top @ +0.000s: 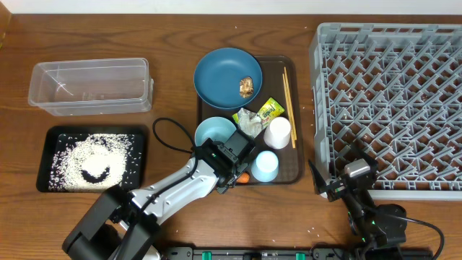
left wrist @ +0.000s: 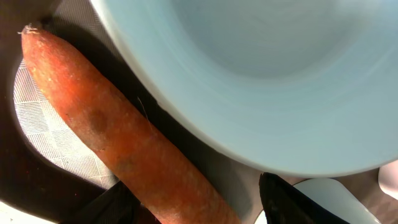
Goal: Sort waste into correct bins and load items into the dishwasher rack
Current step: 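Release the bowl and grasp the orange carrot with the left gripper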
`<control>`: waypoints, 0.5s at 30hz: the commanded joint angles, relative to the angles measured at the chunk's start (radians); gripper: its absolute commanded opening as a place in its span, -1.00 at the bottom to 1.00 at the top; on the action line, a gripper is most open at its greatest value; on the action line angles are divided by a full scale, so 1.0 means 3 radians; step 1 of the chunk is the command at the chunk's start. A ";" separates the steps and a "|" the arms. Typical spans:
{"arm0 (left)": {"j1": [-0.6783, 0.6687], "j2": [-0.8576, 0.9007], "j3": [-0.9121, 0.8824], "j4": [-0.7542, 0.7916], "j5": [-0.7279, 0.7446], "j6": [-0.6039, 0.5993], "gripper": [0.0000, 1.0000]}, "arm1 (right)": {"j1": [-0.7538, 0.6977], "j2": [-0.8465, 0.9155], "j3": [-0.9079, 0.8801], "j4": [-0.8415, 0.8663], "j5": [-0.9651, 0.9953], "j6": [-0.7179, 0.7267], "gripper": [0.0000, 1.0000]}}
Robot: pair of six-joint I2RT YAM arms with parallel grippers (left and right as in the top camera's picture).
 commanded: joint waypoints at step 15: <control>-0.0010 -0.0090 -0.0022 -0.0121 -0.0029 0.0153 -0.38 | -0.0015 0.0001 -0.0005 -0.0014 -0.0005 -0.0023 0.99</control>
